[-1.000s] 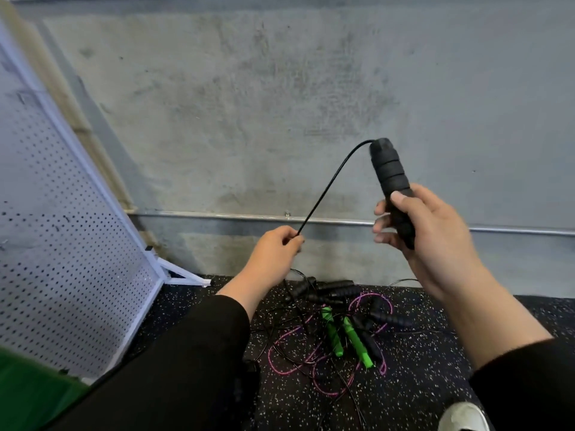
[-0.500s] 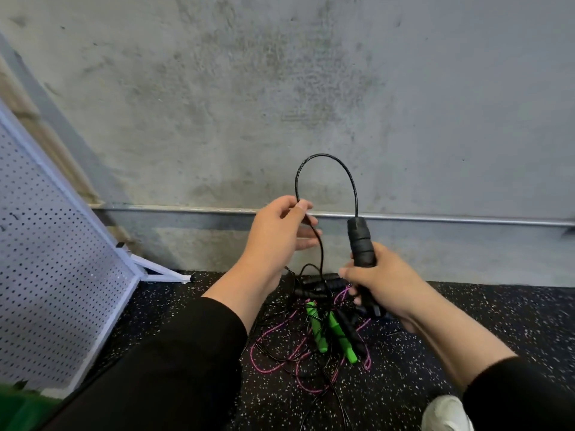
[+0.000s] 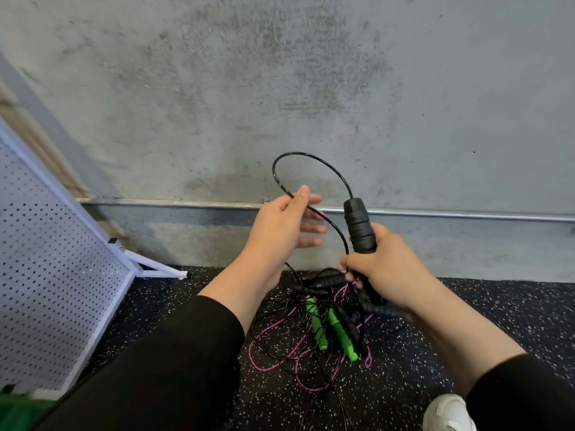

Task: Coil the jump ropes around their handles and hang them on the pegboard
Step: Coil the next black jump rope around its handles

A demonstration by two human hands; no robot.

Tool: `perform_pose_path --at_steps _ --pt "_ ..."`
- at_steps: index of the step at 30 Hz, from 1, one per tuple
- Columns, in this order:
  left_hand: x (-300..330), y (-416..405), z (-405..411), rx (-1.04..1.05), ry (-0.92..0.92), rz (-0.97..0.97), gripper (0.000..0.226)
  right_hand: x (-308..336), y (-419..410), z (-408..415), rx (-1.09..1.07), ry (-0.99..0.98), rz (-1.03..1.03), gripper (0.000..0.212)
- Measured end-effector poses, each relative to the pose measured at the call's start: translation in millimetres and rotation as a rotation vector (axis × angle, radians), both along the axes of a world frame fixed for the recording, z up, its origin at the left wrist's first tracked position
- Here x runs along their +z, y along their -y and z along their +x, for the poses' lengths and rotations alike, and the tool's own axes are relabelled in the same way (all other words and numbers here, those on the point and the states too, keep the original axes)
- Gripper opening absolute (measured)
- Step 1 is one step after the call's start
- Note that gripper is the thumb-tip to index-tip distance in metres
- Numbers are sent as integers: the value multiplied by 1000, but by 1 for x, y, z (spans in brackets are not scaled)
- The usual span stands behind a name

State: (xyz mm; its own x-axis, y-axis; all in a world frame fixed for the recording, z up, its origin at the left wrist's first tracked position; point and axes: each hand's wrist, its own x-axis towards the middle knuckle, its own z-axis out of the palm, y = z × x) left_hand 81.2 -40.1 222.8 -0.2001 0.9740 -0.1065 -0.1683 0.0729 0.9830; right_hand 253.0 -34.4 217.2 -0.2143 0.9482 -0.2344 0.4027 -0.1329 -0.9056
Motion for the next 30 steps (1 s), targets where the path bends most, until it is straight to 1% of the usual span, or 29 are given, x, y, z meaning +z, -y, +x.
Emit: perform_pose_path --at_steps 2,5,6,8,10,12,16,18,19,22,23,26,30 --pt "-5 1 -6 -39 -88 -140 48 4 0 -1 -2 -5 17 28" --pt "-16 7 -7 -193 -204 -386 61 7 3 -5 -7 -11 32 28" --pt "-19 10 -5 -258 -200 -447 65 6 3 -6 -6 -6 40 28" --pt "-26 14 0 -389 -123 -498 73 6 5 -9 6 18 59 27" --pt "-27 15 4 -469 14 -473 75 7 7 -11 22 8 70 27" --pt "-25 12 5 -414 107 -435 71 9 8 -12 24 -47 62 25" --pt "-20 8 1 -165 110 -336 36 12 1 -8 -40 -98 104 22" --pt "-19 7 -3 -108 140 -307 25 10 -3 -5 -64 -112 95 23" --pt "-18 7 -5 -93 102 -311 25 8 -4 -4 -61 -116 79 24" --pt "-13 7 -12 -51 -214 -332 38 -1 -5 -5 -21 -89 29 25" --pt "-9 7 -14 -49 -263 -313 42 -3 -4 -6 -1 -80 19 26" --pt "1 9 -17 -108 -236 -192 54 -7 -1 -12 58 -60 -3 30" --pt "14 13 -20 -169 -226 -46 49 -5 4 -23 107 -103 -2 37"
